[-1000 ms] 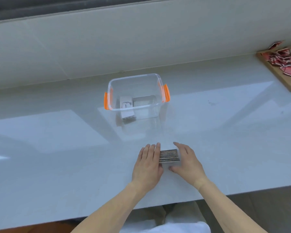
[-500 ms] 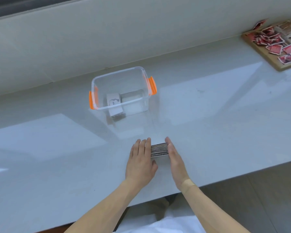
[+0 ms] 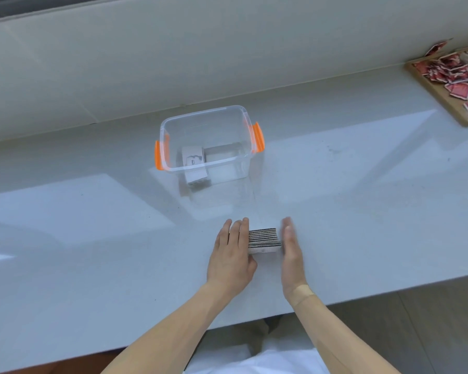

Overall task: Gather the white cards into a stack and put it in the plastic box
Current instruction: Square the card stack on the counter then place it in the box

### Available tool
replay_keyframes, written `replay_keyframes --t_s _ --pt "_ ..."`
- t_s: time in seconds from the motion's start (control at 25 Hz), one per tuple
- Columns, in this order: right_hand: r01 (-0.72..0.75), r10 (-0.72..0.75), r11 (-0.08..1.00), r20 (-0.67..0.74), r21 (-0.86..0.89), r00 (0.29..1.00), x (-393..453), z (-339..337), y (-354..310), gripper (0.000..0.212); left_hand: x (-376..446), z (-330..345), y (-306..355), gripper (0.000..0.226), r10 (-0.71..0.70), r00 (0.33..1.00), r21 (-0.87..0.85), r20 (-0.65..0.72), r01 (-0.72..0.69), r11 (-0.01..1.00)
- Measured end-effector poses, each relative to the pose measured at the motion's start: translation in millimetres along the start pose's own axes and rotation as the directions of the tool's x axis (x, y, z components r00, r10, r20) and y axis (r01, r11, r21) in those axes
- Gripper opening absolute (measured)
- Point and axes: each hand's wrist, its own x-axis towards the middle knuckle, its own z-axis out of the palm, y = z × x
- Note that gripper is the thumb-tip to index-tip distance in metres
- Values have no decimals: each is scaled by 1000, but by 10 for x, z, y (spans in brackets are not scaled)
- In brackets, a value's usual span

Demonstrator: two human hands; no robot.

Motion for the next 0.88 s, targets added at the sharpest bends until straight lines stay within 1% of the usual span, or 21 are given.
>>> replay_keyframes --t_s 0.08,0.16,0.24,0.28,0.32,0.36,0.4,0.44,0.48,0.52,0.56,0.6,0.68,0.76,0.8,0.88 --pt "-32 35 999 102 -27 994 -49 76 44 61 15 6 -20 83 7 1000 2 6 -7 1000" --pt "-27 36 998 164 -60 986 -74 78 66 57 14 2 -43 83 33 999 12 6 -33 999" --pt "-37 59 993 194 -116 979 -39 1 18 55 4 -9 -52 84 38 999 6 6 -38 999" --pt "-12 55 982 227 -188 972 -2 -49 -8 59 -2 -16 -53 85 37 999 3 8 -37 999" --pt "51 44 941 270 -334 962 36 -94 -40 70 -16 -22 -51 86 36 999 0 11 -36 999" --pt "162 30 828 331 -537 943 63 -126 -64 80 -41 -30 -46 87 36 999 -4 18 -36 999" --pt "319 -2 616 403 -720 915 104 -137 -75 85 -65 -40 -40 87 38 999 -7 24 -38 999" --pt "465 -50 379 484 -800 874 146 -122 -85 84 -81 -47 -34 87 45 999 -9 31 -45 999" --pt "554 -98 196 546 -809 832 178 -91 -89 78 -88 -55 -33 86 54 998 -12 37 -53 999" --pt "584 -134 75 573 -808 809 197 -53 -98 66 -89 -65 -41 84 65 997 -13 33 -65 998" --pt "584 -166 -1 576 -812 800 206 -25 -100 52 -85 -73 -57 82 79 997 -7 18 -79 997" --pt "572 -193 -45 569 -819 799 210 0 -94 43 -84 -83 -88 77 91 996 2 7 -91 996" --pt "559 -225 -87 563 -824 795 219 6 -55 40 -80 -99 -177 60 83 996 8 15 -83 996" --pt "564 -216 -139 581 -814 785 227 4 -33 40 -79 -126 -248 43 35 996 -6 84 -35 999" --pt "564 -195 -163 587 -809 786 226 18 -42 38 -77 -137 -265 37 30 992 -3 123 -30 1000" --pt "571 -186 -178 597 -802 781 240 56 -86 34 -57 -157 -288 32 43 989 -4 142 -43 999"
